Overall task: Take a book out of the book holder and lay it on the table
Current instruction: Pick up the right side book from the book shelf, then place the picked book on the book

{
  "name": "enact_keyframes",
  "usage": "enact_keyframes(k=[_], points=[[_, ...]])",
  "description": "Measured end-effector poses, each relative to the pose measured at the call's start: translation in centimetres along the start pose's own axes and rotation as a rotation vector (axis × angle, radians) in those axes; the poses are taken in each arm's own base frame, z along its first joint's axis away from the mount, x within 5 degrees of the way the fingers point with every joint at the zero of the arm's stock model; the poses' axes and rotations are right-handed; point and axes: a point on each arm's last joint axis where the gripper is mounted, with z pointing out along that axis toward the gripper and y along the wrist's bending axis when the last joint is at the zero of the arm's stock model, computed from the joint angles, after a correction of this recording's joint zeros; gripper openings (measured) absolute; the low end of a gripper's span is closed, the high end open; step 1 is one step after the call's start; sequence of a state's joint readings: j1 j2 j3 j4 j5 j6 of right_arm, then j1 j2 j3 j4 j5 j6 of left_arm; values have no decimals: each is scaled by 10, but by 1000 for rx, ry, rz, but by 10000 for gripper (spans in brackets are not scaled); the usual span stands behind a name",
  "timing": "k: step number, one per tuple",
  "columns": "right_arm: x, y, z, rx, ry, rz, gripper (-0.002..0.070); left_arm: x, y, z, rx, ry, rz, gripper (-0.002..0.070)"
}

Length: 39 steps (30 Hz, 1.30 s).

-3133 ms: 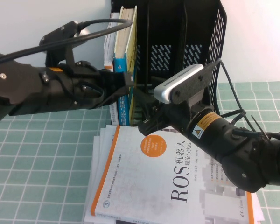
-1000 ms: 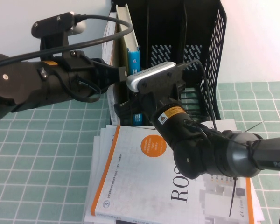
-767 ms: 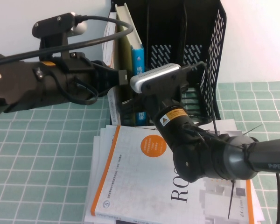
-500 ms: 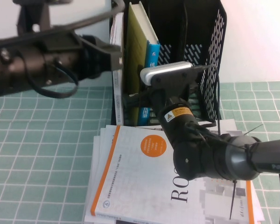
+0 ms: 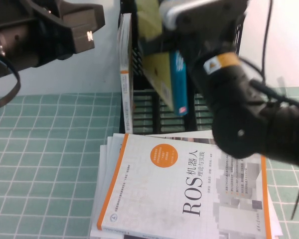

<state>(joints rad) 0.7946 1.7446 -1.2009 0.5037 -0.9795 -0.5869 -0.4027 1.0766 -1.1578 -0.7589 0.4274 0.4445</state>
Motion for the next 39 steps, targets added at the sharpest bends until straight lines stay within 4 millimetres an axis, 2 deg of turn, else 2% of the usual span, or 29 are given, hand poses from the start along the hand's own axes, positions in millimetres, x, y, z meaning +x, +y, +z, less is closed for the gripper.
enact_keyframes(k=[2,6,11,14,17,23,29,33,39], points=[[-31,-6,1,11,-94,-13,216,-1,-1,-2,2,-6,2,-3],[-80,-16,-4,24,-252,-107,212,-2,-2,-5,3,-13,7,-3],[-134,-32,-19,-2,-295,-240,211,-7,-5,-13,-10,-29,131,-3],[-155,-37,-32,-109,-231,-325,211,-11,-8,-20,-15,2,184,-3],[-164,-35,-44,-249,-161,-430,211,-12,-9,-25,-31,58,185,-3],[-153,-17,-68,-556,68,-576,211,-4,2,-31,-173,177,90,-2],[-126,4,-103,-845,315,-634,212,12,26,-44,-447,396,105,-3],[-99,19,-124,-952,354,-690,212,15,32,-50,-537,436,85,-3],[-58,23,-140,-962,351,-740,212,17,25,-47,-471,435,16,-3]])
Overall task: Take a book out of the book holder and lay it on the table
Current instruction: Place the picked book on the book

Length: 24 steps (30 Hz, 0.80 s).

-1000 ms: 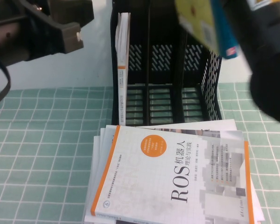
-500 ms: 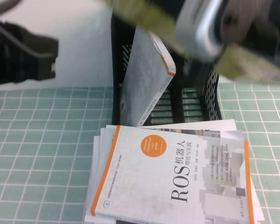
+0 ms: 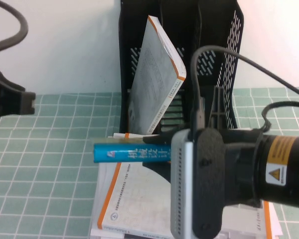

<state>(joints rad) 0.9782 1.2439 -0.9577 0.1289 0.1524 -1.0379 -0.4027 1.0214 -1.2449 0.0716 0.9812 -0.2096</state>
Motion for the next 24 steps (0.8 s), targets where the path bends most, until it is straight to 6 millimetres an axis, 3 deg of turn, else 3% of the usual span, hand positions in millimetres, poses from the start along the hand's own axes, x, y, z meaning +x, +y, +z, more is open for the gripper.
enact_keyframes(k=[9,18,24], points=[[30,35,14,-53,55,1,225,11,-11,9,125,45,-12,-3],[38,42,42,-9,53,80,244,20,-14,20,161,69,-41,-3],[41,48,47,-43,82,206,283,24,-14,23,166,87,-47,-3]])
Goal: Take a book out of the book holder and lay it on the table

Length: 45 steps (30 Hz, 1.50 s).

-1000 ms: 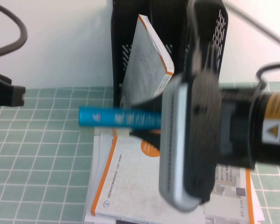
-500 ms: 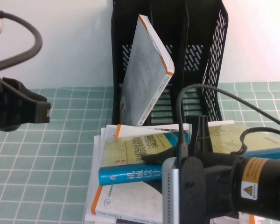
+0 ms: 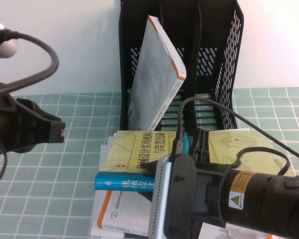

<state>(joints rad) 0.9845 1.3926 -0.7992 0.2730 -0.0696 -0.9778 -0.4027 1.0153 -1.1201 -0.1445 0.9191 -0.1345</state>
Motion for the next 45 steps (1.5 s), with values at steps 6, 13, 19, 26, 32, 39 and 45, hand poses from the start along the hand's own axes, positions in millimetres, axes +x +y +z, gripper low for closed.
enact_keyframes(k=[6,13,19,26,32,39,45], points=[[0,4,-1,-66,35,130,336,-1,-2,-1,20,-13,-12,-3],[12,34,-3,-339,197,389,386,-4,-9,-4,96,-56,-24,-3],[9,37,-19,-427,196,347,302,-8,-13,-20,137,-188,21,-3],[-19,8,-74,-235,-39,256,46,2,-16,-83,170,-475,90,-3],[-46,-27,-139,89,-314,141,4,29,-15,-134,192,-647,123,-3],[-55,-46,-182,350,-431,-60,-1,81,0,-142,132,-745,183,-3],[-40,-52,-182,352,-308,-160,-1,125,14,-120,131,-812,172,-3]])
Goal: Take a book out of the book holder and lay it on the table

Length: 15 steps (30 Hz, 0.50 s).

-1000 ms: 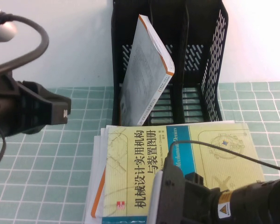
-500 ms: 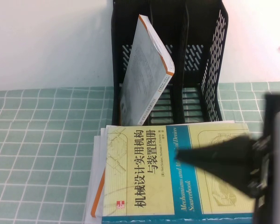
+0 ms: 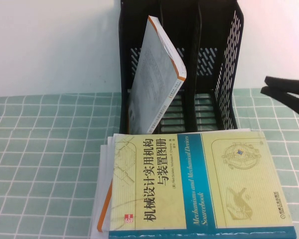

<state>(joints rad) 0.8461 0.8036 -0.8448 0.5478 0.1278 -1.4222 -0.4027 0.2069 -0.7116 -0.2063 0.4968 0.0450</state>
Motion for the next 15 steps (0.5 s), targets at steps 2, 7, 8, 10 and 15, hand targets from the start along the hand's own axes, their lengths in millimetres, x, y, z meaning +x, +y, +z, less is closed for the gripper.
enact_keyframes(k=[2,7,8,10,15], points=[[6,-3,0,4,39,-26,-1,13,1,-3,1,4,-5,-3],[26,-19,-4,87,184,-263,-2,40,6,-6,-15,30,14,-3],[29,-22,-7,101,215,-297,-2,44,7,-6,-28,41,34,-3],[40,-29,-14,115,307,-350,-2,51,11,-3,-58,62,83,-3],[73,-40,-38,89,605,-376,-2,52,16,-3,-102,73,164,-3]])
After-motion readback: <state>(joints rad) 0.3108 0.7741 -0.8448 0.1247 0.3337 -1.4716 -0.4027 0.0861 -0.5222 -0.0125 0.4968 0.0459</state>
